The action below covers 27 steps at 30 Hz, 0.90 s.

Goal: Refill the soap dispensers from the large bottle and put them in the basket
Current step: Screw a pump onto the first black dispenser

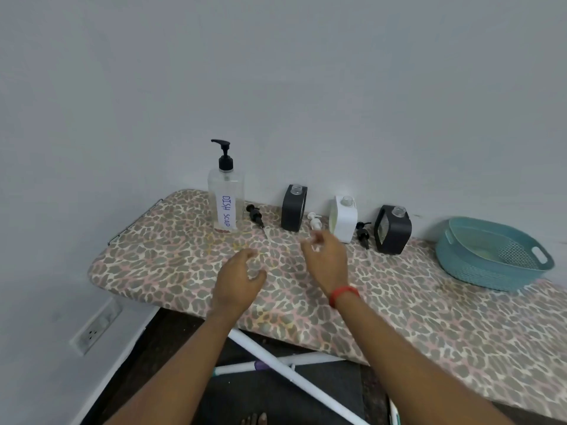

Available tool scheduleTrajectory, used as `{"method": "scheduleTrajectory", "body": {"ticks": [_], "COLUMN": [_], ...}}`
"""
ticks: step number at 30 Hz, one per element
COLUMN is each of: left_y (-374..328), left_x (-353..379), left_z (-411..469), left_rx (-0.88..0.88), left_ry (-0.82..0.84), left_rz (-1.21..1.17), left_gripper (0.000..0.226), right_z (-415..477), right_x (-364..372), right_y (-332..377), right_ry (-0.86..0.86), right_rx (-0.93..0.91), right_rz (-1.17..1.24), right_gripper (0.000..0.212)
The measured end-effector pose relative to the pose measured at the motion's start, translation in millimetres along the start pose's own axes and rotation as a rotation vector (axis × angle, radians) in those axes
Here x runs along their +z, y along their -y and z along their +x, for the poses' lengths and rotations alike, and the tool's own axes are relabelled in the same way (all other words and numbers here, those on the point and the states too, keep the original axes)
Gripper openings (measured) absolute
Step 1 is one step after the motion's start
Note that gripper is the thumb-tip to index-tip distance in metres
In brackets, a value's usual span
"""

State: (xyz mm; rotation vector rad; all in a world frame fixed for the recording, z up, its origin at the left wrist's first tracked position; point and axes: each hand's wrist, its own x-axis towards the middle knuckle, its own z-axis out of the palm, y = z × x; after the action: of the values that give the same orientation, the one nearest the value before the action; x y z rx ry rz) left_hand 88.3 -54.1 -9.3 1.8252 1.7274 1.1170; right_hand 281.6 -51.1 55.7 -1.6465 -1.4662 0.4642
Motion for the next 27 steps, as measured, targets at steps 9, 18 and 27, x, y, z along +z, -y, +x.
{"method": "scheduleTrajectory", "body": {"ticks": [9, 18, 27], "left_y": [10.6, -0.2, -9.5], "left_x": [8.1, 2.6, -7.7], "left_z": [7.4, 3.4, -6.0], "left_rx": [0.098, 0.056, -0.016], "left_ry": [0.041, 0.01, 0.081], "left_rz": [0.127, 0.05, -0.123], "left_gripper": [0.033, 0.073, 0.144], "right_z": [135.3, 111.1, 10.4], "right_x": [46.2, 31.0, 7.9], "right_y": [48.3, 45.9, 57.6], "right_ry": [0.166, 0.108, 0.366], "right_rx": [0.238, 0.258, 0.054], "right_rz": [-0.125, -0.029, -0.056], "right_gripper": [0.072, 0.037, 0.022]}}
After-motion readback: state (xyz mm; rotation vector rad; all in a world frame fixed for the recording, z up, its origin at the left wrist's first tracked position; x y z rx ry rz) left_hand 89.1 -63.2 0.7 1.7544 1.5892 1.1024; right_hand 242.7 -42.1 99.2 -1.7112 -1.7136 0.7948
